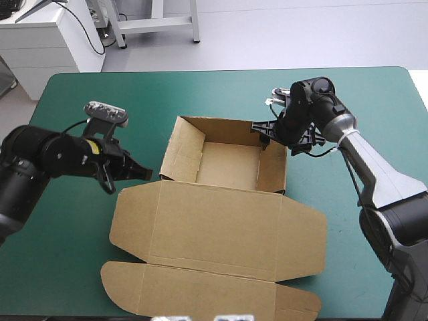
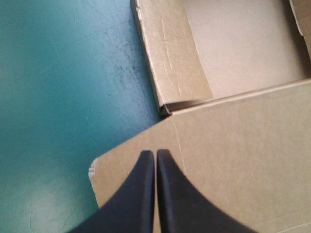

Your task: Fold the box

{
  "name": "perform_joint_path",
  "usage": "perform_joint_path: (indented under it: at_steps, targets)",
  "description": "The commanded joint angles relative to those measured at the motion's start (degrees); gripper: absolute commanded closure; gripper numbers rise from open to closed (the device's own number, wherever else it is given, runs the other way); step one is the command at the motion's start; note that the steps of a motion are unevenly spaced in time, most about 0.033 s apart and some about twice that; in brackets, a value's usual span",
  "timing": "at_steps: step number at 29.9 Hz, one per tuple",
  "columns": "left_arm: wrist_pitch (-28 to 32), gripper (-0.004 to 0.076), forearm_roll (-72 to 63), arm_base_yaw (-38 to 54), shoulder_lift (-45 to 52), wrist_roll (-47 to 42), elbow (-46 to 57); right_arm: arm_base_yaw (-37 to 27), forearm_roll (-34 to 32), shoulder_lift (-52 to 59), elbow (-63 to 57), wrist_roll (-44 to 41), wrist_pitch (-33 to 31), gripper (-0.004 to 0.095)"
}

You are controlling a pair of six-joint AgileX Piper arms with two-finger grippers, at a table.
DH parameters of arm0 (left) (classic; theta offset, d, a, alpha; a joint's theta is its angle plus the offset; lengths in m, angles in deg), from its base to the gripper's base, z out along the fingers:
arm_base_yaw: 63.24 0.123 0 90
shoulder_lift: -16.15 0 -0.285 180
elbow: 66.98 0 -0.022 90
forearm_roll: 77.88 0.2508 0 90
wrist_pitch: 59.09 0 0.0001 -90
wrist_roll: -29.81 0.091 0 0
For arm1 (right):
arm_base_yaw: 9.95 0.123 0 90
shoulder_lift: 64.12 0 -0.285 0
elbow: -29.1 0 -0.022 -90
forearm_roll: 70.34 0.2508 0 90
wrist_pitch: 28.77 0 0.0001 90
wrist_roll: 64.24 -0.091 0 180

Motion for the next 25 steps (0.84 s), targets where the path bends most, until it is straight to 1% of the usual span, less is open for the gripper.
perform_joint_path:
  at_steps: [1,4,5,7,9,10,13,19,25]
  targets:
    - [5.19,0.0731,-0.39,-0.23,7.45,0.38,5.40,1.09,-0.30,3.34,1.41,-0.04,-0.55,0.0231]
    - [5.84,0.0731,-0.39,-0.23,12.18,2.16,10.75,3.27,-2.89,3.34,1.41,-0.04,-0.55,0.0231]
    - [5.84,0.0731,-0.39,-0.23,13.79,2.32,12.55,4.29,-4.73,3.20,1.41,-0.22,-0.55,0.0231]
    - [6.61,0.0731,-0.42,-0.23,17.05,2.32,16.39,5.32,-6.34,3.00,1.41,-2.03,-0.55,0.0231]
    - [8.98,0.0731,-0.57,-0.23,20.95,2.21,20.10,5.61,-7.13,2.63,1.41,-5.52,-0.55,0.0231]
    - [10.60,0.0731,-0.57,-0.23,23.76,2.07,22.46,5.61,-7.23,2.61,1.41,-5.91,-0.55,0.0231]
    - [12.75,0.0731,-0.57,-0.23,30.12,2.07,27.03,5.49,-7.52,2.52,0.64,-7.54,-0.55,0.0231]
    - [14.15,0.0731,-0.67,-0.23,39.45,2.07,32.72,5.49,-8.10,2.52,-5.53,-13.12,-0.32,0.0232]
    - [14.14,0.0731,-0.56,-0.23,44.18,2.26,34.76,5.49,-8.56,2.52,-8.26,-13.84,1.57,0.0235]
